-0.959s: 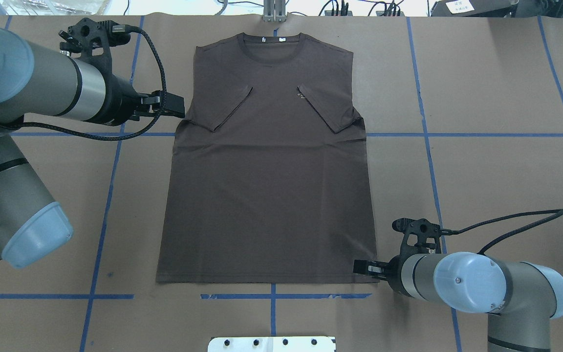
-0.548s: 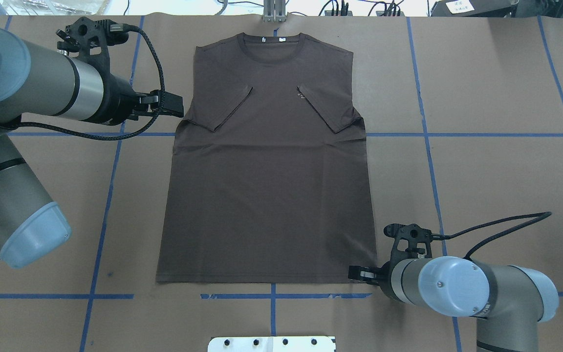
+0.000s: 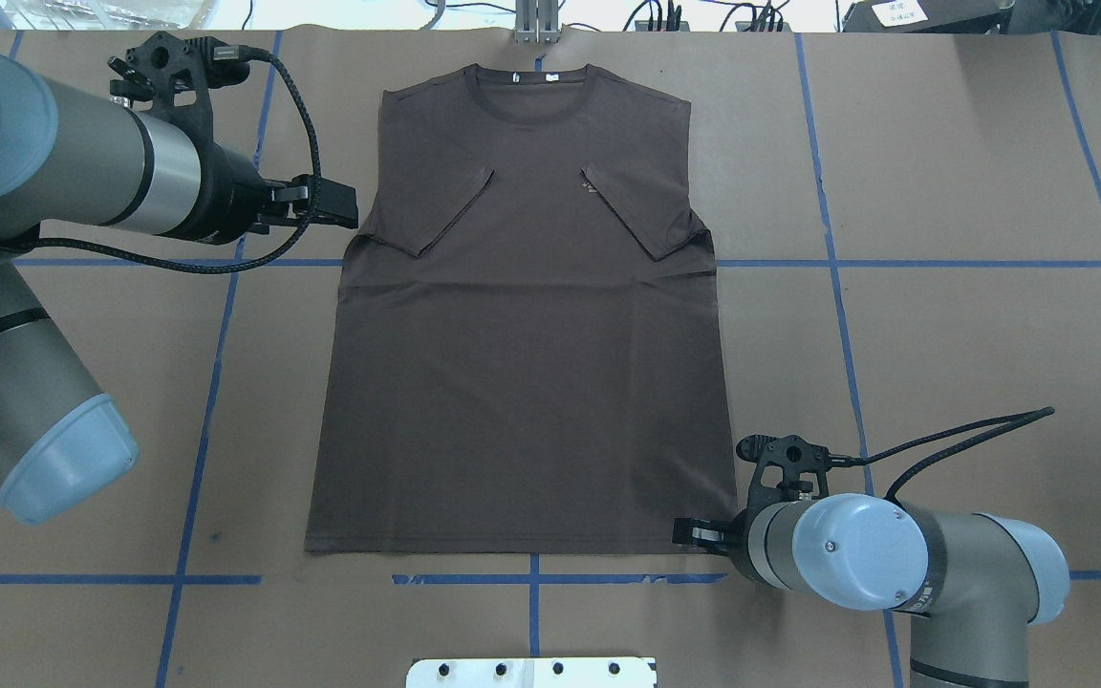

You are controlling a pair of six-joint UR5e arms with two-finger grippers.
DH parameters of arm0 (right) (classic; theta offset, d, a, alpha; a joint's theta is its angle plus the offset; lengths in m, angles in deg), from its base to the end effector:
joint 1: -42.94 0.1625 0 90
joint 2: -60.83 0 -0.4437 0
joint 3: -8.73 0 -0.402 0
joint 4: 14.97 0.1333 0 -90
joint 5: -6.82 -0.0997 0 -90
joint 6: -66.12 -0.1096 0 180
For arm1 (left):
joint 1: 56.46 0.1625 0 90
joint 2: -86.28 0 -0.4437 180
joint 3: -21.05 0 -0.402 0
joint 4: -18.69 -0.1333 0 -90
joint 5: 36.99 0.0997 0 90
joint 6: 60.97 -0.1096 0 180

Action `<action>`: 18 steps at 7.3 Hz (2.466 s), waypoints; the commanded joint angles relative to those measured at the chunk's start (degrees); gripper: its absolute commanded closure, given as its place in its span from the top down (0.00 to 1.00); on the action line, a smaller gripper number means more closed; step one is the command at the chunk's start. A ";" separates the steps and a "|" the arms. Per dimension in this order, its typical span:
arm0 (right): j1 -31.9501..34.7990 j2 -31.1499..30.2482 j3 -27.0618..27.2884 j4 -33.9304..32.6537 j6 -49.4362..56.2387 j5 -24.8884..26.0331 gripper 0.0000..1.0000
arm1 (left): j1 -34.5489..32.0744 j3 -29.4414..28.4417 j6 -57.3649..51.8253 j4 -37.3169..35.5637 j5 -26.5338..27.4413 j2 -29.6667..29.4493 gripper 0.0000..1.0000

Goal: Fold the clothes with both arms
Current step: 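Move both grippers down to the shirt hem nearest the robot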

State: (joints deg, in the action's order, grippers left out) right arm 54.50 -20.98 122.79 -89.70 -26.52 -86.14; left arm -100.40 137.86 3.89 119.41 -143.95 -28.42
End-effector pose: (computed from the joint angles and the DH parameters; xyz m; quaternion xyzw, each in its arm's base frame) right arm -0.5145 -0.2355 0.3875 0.0078 -0.4034 0.1028 0.9092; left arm 0.3436 -0.4718 0.2116 0.1858 0.4926 -0.0631 0.8478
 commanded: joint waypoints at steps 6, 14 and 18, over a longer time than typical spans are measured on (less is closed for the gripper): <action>1.36 -0.89 0.64 -0.16 -0.08 -2.31 0.07 | -0.36 0.00 0.00 0.00 0.00 0.00 1.00; 5.03 -0.63 6.18 -0.07 0.70 -5.80 0.00 | 9.97 7.37 24.44 0.18 0.77 11.49 1.00; 8.03 -0.37 7.15 0.02 3.07 -7.76 0.00 | 30.63 3.72 45.85 -3.14 17.11 13.46 0.97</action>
State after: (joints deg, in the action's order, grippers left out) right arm 61.88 -21.39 129.73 -89.75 -24.32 -93.82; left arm -75.20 143.82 44.50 118.09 -130.45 -14.86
